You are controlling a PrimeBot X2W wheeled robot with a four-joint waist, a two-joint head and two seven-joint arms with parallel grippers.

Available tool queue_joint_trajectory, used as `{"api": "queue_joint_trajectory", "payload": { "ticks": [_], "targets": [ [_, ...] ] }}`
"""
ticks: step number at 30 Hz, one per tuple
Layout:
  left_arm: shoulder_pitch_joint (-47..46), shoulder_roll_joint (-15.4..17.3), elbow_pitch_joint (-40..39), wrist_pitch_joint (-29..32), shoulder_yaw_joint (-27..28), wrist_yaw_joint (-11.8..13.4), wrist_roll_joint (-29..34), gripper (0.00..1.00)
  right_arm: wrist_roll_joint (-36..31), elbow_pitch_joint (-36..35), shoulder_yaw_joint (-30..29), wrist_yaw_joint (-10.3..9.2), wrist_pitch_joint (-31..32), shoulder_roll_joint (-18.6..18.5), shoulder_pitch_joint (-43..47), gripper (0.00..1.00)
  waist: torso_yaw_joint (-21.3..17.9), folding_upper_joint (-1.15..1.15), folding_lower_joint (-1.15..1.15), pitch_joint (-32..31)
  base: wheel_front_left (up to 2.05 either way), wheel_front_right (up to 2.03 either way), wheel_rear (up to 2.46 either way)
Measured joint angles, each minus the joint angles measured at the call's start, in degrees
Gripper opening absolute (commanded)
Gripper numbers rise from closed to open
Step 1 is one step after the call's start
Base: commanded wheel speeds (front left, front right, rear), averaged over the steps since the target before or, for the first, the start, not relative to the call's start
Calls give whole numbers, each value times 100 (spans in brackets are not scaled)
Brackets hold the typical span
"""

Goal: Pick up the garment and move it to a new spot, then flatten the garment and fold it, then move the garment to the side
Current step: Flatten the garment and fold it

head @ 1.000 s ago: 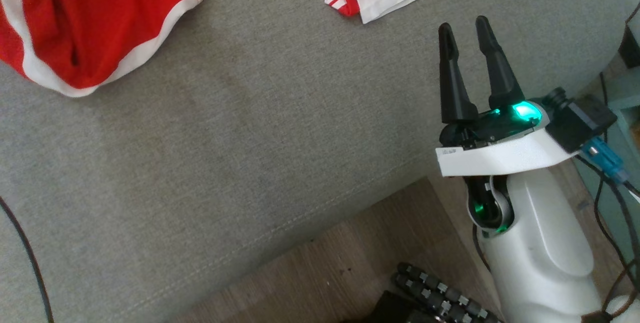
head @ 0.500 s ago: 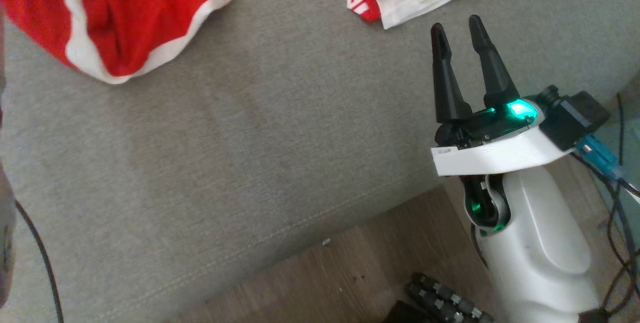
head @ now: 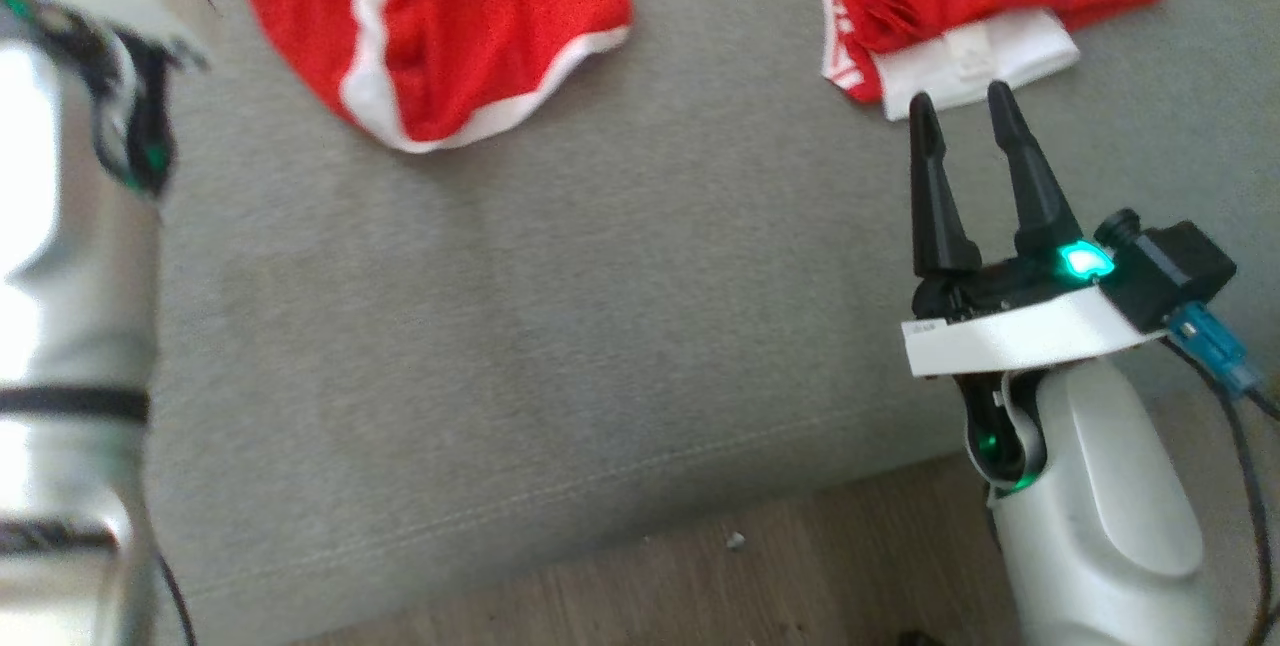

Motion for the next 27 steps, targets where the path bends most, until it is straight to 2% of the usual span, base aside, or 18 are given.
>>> {"api": "queue_joint_trajectory", "payload": {
  "ticks": [4, 7, 13, 16, 22, 27],
  "targets": [
    [1175, -202, -1115, -12, 229, -13, -296, 100, -121, 88, -118, 0, -1, 0, 117, 100, 315, 0, 0, -210, 0, 0, 0],
    [2163, -377, -1930, -38, 370, 120, -422, 100, -134, 93, -164, 0, -1, 1, 199, 100, 501, 0, 0, -366, 0, 0, 0],
    [3644, -683, -2949, -41, 552, 230, -565, 100, -233, 131, -192, 0, 0, 1, 264, 100, 732, 0, 0, -559, 0, 0, 0],
    [3918, -754, -3153, -41, 503, 229, -493, 100, -233, 164, -188, 0, 0, 1, 305, 100, 776, 0, 0, -616, 0, 0, 0],
    [3983, -683, -3229, -35, 403, 211, -281, 100, -232, 191, -90, 0, 0, 1, 303, 100, 732, 0, 0, -618, 0, 0, 0],
    [3786, -389, -3119, 456, 25, -54, -81, 100, -204, 181, 0, 0, 0, 0, 289, 100, 585, 0, 0, -515, 0, 0, 0]
  ]
}}
